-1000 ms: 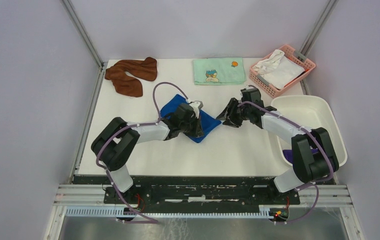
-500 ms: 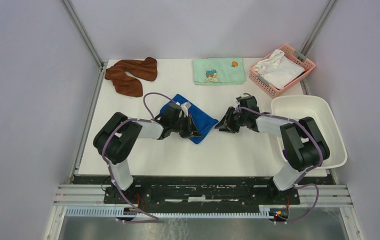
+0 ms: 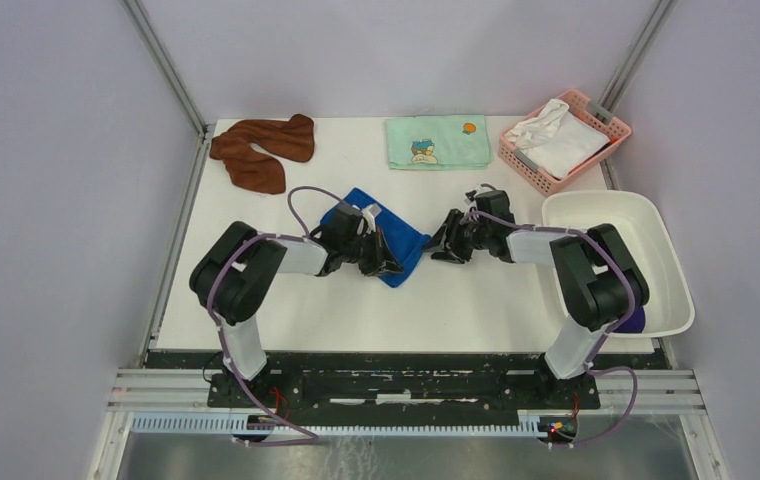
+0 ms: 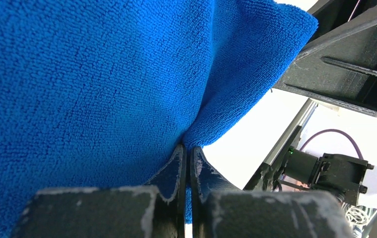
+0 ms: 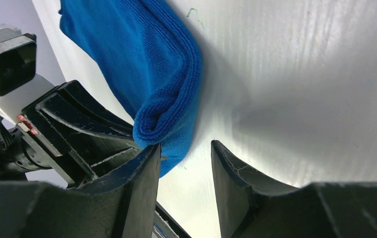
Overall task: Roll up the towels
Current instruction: Roll the towel at the center of the board.
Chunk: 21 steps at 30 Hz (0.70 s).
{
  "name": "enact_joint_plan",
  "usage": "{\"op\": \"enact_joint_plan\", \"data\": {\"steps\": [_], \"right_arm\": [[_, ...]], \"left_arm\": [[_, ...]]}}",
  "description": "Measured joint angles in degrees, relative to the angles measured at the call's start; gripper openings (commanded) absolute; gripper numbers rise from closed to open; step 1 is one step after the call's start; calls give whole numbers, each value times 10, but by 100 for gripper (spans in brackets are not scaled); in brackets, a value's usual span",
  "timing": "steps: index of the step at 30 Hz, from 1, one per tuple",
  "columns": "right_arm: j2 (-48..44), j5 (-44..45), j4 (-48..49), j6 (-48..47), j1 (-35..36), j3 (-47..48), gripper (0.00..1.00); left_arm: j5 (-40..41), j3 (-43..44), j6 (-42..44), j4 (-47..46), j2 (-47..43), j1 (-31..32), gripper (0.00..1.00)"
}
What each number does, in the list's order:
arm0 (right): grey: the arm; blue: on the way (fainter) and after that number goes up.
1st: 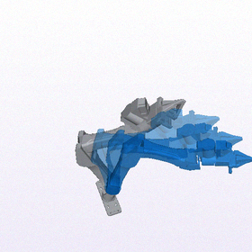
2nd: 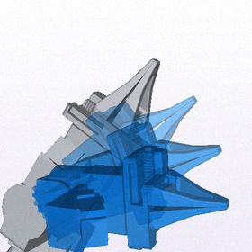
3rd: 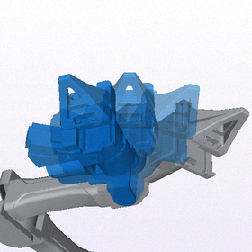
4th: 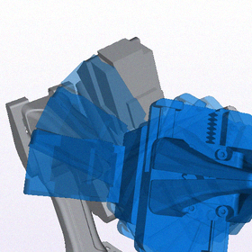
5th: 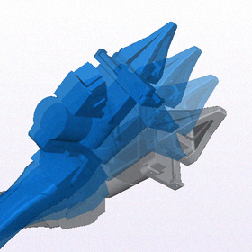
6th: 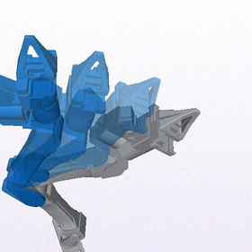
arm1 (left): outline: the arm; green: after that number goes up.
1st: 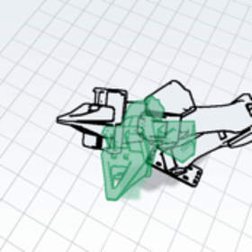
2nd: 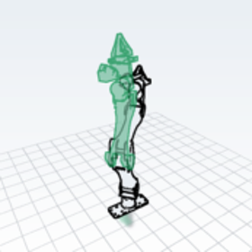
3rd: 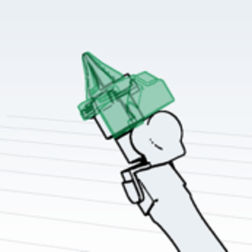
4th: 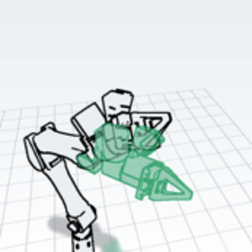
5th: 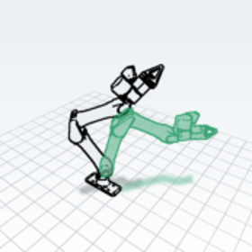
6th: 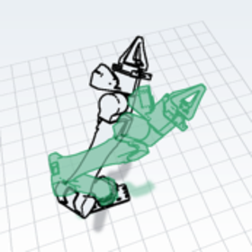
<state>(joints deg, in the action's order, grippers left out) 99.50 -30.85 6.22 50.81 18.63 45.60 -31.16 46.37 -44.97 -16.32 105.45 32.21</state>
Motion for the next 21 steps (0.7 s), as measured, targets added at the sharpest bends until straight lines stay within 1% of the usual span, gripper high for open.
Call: {"op": "enact_joint_plan", "data": {"steps": [5, 13, 21], "right_arm": [[17, -15, 41, 19, 0, 0, 51], [35, -34, 89, 43, 0, 0, 56], [52, -47, 138, 56, 0, 0, 55]], "left_arm": [[0, 14, 0, 22, 4, 0, 3], [7, 42, 0, 66, 9, -2, 3], [7, 49, 0, 81, 9, -7, 3]]}}
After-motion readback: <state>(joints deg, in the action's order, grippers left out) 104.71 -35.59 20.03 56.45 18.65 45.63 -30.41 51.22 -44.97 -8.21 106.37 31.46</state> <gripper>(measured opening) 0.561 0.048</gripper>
